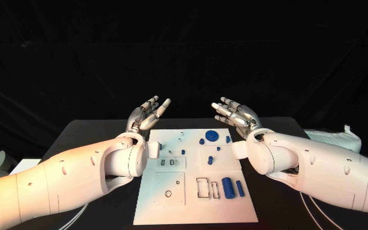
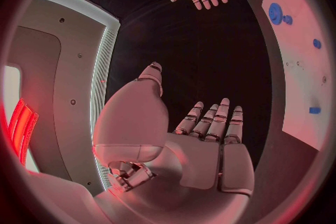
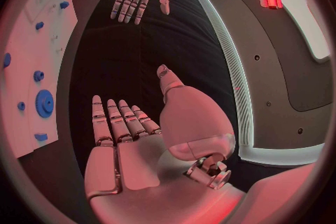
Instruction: Assemble the parts on the task board
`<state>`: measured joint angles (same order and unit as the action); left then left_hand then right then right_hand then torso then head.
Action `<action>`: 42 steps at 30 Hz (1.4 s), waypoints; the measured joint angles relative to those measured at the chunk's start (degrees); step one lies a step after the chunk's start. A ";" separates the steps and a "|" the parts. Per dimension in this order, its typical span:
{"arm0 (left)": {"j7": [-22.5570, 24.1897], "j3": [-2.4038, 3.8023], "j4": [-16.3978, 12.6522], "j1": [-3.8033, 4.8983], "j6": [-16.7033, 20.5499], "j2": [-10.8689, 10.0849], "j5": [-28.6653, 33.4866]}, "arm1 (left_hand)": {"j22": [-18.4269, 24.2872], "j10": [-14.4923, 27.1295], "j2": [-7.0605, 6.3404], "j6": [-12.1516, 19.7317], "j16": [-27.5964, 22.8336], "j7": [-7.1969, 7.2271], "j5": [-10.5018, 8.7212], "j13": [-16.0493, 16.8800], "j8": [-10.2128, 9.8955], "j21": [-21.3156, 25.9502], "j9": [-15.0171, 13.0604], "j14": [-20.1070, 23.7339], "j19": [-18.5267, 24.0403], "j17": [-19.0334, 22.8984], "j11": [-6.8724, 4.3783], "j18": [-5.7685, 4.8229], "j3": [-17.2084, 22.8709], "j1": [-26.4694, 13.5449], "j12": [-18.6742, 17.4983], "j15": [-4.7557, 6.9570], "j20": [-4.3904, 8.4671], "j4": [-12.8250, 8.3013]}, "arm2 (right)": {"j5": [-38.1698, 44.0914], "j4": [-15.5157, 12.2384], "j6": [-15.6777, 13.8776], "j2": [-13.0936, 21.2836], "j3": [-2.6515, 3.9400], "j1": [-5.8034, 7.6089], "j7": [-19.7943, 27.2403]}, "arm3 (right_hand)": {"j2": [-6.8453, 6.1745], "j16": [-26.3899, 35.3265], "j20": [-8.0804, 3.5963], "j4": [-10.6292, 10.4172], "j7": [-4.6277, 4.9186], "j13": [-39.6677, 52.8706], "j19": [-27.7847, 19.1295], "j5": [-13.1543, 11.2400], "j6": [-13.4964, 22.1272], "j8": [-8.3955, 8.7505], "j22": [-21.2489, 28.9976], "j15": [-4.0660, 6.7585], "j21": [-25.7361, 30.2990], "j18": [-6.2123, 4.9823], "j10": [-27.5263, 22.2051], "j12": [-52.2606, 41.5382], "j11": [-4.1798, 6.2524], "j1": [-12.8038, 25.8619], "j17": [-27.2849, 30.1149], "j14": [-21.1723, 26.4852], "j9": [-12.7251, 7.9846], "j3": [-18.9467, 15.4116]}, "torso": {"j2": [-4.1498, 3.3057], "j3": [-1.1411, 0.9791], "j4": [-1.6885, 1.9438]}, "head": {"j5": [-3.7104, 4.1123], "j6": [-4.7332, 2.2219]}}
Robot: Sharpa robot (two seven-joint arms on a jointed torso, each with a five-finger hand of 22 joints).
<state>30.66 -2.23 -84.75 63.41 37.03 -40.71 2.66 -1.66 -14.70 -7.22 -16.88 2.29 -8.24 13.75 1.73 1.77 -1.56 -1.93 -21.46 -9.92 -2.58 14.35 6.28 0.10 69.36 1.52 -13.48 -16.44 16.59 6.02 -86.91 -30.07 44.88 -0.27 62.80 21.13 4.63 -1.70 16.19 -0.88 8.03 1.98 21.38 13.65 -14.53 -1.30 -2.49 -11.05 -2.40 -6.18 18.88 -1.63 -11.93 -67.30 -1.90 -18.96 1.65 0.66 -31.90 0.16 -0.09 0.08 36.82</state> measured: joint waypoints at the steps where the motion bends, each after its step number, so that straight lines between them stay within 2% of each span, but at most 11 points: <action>1: 0.09 0.00 0.02 0.00 -0.27 0.00 0.09 | -0.08 -0.45 0.31 -0.38 0.10 -0.02 0.00 0.07 0.11 -0.23 -0.05 -0.52 -0.23 -0.09 0.18 -0.01 0.22 0.48 0.00 -0.12 -0.24 0.21 | 0.72 0.15 1.46 0.00 -0.01 0.14 -0.78 | 0.03 0.00 0.00 0.09 0.02 0.00 0.00 0.00 -0.39 -0.08 0.00 -0.05 0.00 0.00 0.49 -0.11 0.01 -0.61 -0.03 -0.36 0.04 0.09 | -0.01 0.00 0.00 | 0.00 0.00; 5: 0.28 0.00 0.03 0.00 -0.78 0.00 0.26 | -0.75 -5.83 2.44 -4.98 1.55 -0.27 0.00 0.56 1.01 -1.52 -0.55 -6.89 -3.60 -0.89 0.74 -0.01 2.44 2.61 1.08 -0.62 -0.42 0.04 | 2.30 0.42 4.64 0.01 -0.04 0.35 -2.46 | 0.28 -0.43 0.26 1.01 0.19 0.28 1.86 0.00 -2.80 -0.44 -0.26 -0.22 -0.31 -0.55 3.34 -0.51 -0.29 -2.70 -0.27 -3.05 0.31 0.31 | -0.02 -0.01 0.00 | 0.00 0.00; 8: 0.99 0.00 0.06 -0.01 -1.14 -0.33 0.74 | -2.19 -12.17 3.58 -10.55 4.14 -0.66 0.00 1.00 2.08 -4.41 -1.07 -17.62 -11.53 -2.14 0.78 -0.01 3.75 4.76 1.87 -0.22 -0.38 -0.81 | 4.86 1.32 5.90 0.13 -0.08 0.45 -3.01 | 0.38 -1.14 0.35 2.42 0.45 0.63 6.06 0.00 -6.75 -1.13 -0.81 -0.42 -1.47 -0.93 8.34 -1.27 -0.65 -4.84 -0.62 -8.25 0.65 0.49 | -0.03 0.02 -0.03 | 0.08 0.01; 13: 2.76 0.00 0.14 0.00 -1.67 -1.92 2.01 | -5.49 -33.20 5.71 -29.31 8.46 -2.83 -0.23 2.48 6.14 -12.41 -2.83 -31.04 -31.82 -3.49 -1.74 3.65 5.00 7.90 5.96 3.31 0.26 -3.41 | 11.69 3.13 5.03 1.17 0.05 0.62 -2.57 | 0.55 -2.89 0.34 5.11 1.24 1.24 14.75 0.00 -17.59 -2.64 -1.75 0.11 -3.99 -2.27 20.89 -2.90 -0.33 -8.41 -1.34 -21.24 1.47 1.22 | -0.31 0.10 -0.21 | 0.36 0.05; 17: 3.18 0.00 -0.68 0.00 -2.59 -2.85 2.87 | -5.83 -39.65 6.30 -35.29 9.71 -4.68 -0.23 2.47 7.20 -14.65 -3.02 -37.18 -38.16 -3.78 -3.58 3.64 5.69 9.43 6.92 5.25 1.74 -5.05 | 17.44 3.51 3.88 1.24 0.25 0.73 -1.93 | 0.50 -4.20 -0.30 6.78 2.55 1.34 20.77 0.00 -26.84 -3.56 -2.28 1.34 -6.06 -3.14 29.31 -3.63 0.78 -10.27 -1.58 -30.22 1.95 2.49 | -0.58 0.21 -0.18 | 0.57 0.05; 22: 3.21 0.00 -2.74 0.01 -4.55 -4.81 2.93 | -5.28 -43.80 6.85 -37.84 9.68 -4.34 -0.23 2.10 6.61 -15.08 -2.17 -41.08 -42.02 -3.89 -4.73 3.62 7.89 11.70 6.56 6.66 3.27 -7.38 | 24.84 4.24 3.34 1.96 0.60 1.48 -1.94 | 0.27 -4.77 -1.91 8.98 4.19 1.40 27.45 -0.35 -35.09 -3.79 -2.51 3.18 -8.28 -3.14 37.26 -3.63 2.15 -10.90 -1.66 -39.26 2.04 4.69 | -1.22 0.24 -0.01 | 0.92 -0.24; 24: 3.20 0.00 -3.83 0.01 -5.65 -5.69 2.60 | -5.11 -44.94 6.67 -38.53 9.47 -4.21 -0.23 2.10 6.30 -15.08 -2.03 -42.14 -43.02 -4.06 -5.05 3.61 8.67 12.30 6.24 6.96 3.49 -7.94 | 28.44 4.48 3.37 2.13 0.72 2.01 -2.41 | 0.27 -4.85 -2.56 9.52 4.13 1.47 29.42 -0.35 -37.24 -3.79 -2.63 3.82 -8.95 -3.14 39.52 -3.63 2.59 -10.91 -1.77 -41.90 2.06 5.73 | -1.58 0.21 0.10 | 0.99 -0.38; 33: 3.16 0.01 -9.76 0.03 -10.25 -9.19 1.89 | -4.33 -47.09 5.09 -39.66 8.55 -3.93 -1.53 2.11 5.26 -15.08 -1.88 -43.90 -44.56 -4.63 -5.36 3.57 9.12 11.29 4.67 7.45 3.98 -8.10 | 48.02 4.87 5.12 2.07 1.35 4.04 -8.29 | -1.28 -6.02 -5.82 12.10 2.81 1.64 37.78 -1.50 -43.64 -3.79 -3.79 6.75 -12.99 -4.00 47.21 -3.18 4.58 -11.32 -2.66 -51.90 2.20 9.26 | -3.62 -0.08 0.52 | 1.58 -1.24; 37: 3.23 0.05 -12.77 0.04 -11.55 -10.32 2.87 | -4.07 -47.25 4.79 -39.85 8.14 -4.13 -1.62 2.11 4.93 -14.77 -1.88 -43.90 -44.56 -4.64 -5.35 3.57 8.91 10.99 4.25 7.45 3.98 -7.89 | 58.10 4.97 7.78 1.54 1.46 4.86 -12.47 | -1.93 -6.97 -7.37 12.58 2.10 1.65 41.42 -2.59 -45.15 -3.43 -4.91 8.03 -15.63 -4.01 49.39 -2.86 5.54 -10.67 -3.50 -55.85 2.20 9.74 | -4.79 -0.08 0.91 | 2.26 -1.84; 39: 3.38 0.10 -14.29 0.04 -11.91 -10.57 3.40 | -3.93 -47.25 4.79 -39.85 7.97 -4.13 -1.62 2.11 4.61 -14.68 -1.88 -43.90 -44.56 -4.64 -5.35 3.57 8.91 10.99 3.98 7.45 3.98 -7.89 | 63.25 4.96 9.47 1.36 1.49 5.17 -14.72 | -3.40 -8.83 -9.58 12.89 1.09 1.65 46.88 -4.13 -47.00 -2.95 -7.01 9.90 -20.12 -4.00 51.82 -2.21 6.66 -9.99 -5.32 -61.96 2.26 10.05 | -5.26 -0.02 1.21 | 2.82 -2.07; 42: 3.61 0.16 -15.78 0.03 -12.21 -10.60 3.82 | -3.74 -47.25 4.79 -39.85 7.46 -4.13 -1.62 2.05 4.30 -14.41 -1.83 -43.90 -44.56 -4.64 -5.35 3.56 8.91 10.99 3.77 7.45 3.98 -7.89 | 69.88 4.78 11.66 1.30 1.50 5.57 -17.63 | -3.74 -10.78 -11.02 12.74 0.28 1.65 50.15 -4.80 -47.85 -2.81 -8.65 11.13 -23.46 -4.00 52.81 -2.10 7.53 -9.77 -7.05 -64.73 2.26 10.36 | -6.14 0.14 1.73 | 3.64 -2.51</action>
<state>34.27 -2.08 -100.53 63.45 24.82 -51.31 6.48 -5.40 -61.95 -2.43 -56.73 9.76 -12.37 12.13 3.79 6.07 -15.97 -3.76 -65.36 -54.47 -7.22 9.00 9.85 9.01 80.35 5.30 -6.03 -12.47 8.70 75.91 -82.12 -18.42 46.18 1.22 68.38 3.50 0.88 -12.48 5.17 11.87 8.31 3.62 71.53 8.85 -62.37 -4.11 -11.14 0.08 -25.86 -10.18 71.69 -3.74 -4.40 -77.07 -8.94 -83.69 3.90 11.02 -38.03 0.30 1.64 3.72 34.30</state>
